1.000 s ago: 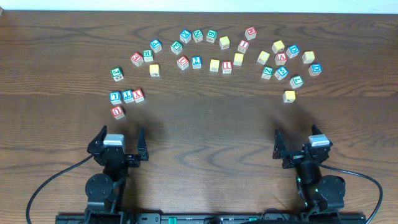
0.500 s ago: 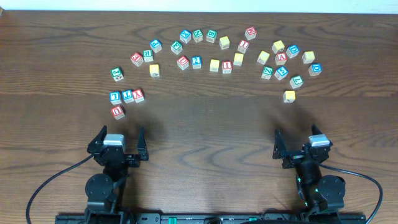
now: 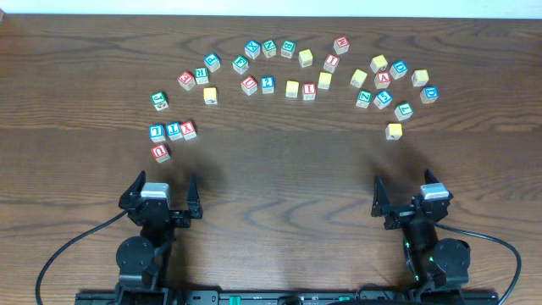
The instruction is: Spell out AI2
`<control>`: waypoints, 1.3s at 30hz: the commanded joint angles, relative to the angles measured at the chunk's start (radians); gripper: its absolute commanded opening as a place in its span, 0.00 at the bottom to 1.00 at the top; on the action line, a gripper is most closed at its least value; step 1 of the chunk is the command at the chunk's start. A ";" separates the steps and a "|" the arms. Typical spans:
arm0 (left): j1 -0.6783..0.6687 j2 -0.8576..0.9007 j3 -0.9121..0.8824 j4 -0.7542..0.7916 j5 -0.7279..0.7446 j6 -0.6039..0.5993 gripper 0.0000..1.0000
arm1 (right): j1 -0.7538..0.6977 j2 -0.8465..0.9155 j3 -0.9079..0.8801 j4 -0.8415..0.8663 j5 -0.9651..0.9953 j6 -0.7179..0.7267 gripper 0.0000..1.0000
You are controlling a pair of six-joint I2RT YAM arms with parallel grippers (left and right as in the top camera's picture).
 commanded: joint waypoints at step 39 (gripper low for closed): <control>0.005 0.223 0.144 -0.020 -0.009 0.000 0.99 | -0.004 0.000 -0.004 -0.001 -0.003 0.013 0.99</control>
